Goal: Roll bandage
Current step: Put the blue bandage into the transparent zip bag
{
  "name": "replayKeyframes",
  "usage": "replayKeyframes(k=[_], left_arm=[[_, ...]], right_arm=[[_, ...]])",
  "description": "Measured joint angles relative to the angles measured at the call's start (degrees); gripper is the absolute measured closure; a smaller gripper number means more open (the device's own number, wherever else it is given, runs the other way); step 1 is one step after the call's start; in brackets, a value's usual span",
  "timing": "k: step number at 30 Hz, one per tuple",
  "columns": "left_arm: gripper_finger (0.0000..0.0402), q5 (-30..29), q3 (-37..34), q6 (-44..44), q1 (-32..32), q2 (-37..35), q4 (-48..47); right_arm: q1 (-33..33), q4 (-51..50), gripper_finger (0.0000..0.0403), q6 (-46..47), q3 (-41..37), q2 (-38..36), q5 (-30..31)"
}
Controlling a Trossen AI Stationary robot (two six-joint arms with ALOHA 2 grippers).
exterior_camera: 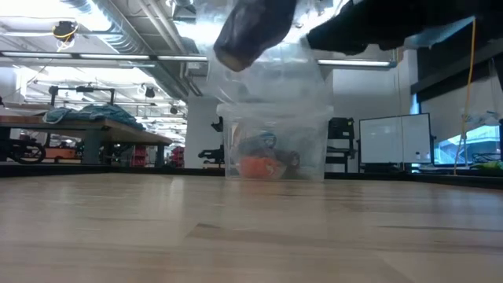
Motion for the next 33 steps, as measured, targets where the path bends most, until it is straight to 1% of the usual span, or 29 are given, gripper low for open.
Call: replayKeyframes(k=[2,7,10,15,18,20,23,24,25,27,29,31,33], left_arm=[[0.04,0.0,0.0,0.0,0.0,0.0,0.0],[0.04,0.0,0.0,0.0,0.2,0.0,0.0],[0.04,0.0,0.0,-0.2,0.3,0.0,-0.1],[0.04,-0.2,0.0,-0.3,0.3,0.0,-0.1],[0.04,-0.2,0.0,-0.3,0.3,0.0,-0.1],[0.04,-0.2,0.0,-0.1,0.3,0.0,-0.1],[0.04,-0.1,0.0,-0.3,0.3,0.0,0.0],[0.04,0.0,0.0,-0.3,0.3,0.0,0.0],[0.04,0.1,0.0,-0.3,0.3,0.0,-0.1],[0.04,0.7,0.0,-0.3,0.3,0.0,-0.6],[0.04,0.9,0.0,-0.3,0.3,0.0,-1.3],[0.04,1.1,0.0,-1.1,0.2,0.0,-2.8],[0.04,1.3,0.0,-1.7,0.0,0.0,-4.1]], right_arm=[[0.0,2.5,0.0233,-0.3,-0.4,0.0,-1.9],[0.0,3.1,0.0233,-0.6,-0.5,0.4,-3.3],[0.1,4.6,0.0233,-1.8,-0.4,1.0,-6.2],[1.2,8.0,0.0235,-3.0,-0.4,2.1,-4.6],[1.2,10.3,0.0261,-3.1,-0.4,2.1,-3.6],[1.2,10.3,0.0297,-3.2,-0.4,2.1,-3.2],[1.2,8.1,0.0371,-3.3,-0.4,2.1,-2.9],[1.2,7.6,0.0385,-3.7,-0.4,2.1,-2.7],[1.2,7.5,0.039,-4.6,-0.4,2.1,-2.2],[2.0,7.8,0.0384,-5.3,-0.4,1.7,-0.9],[2.8,5.4,0.0386,-5.6,0.7,0.1,-0.1],[3.6,-0.8,0.0395,-4.1,3.1,-2.4,-0.1],[4.2,-11.6,0.0395,-1.0,6.9,-4.5,-0.1]])
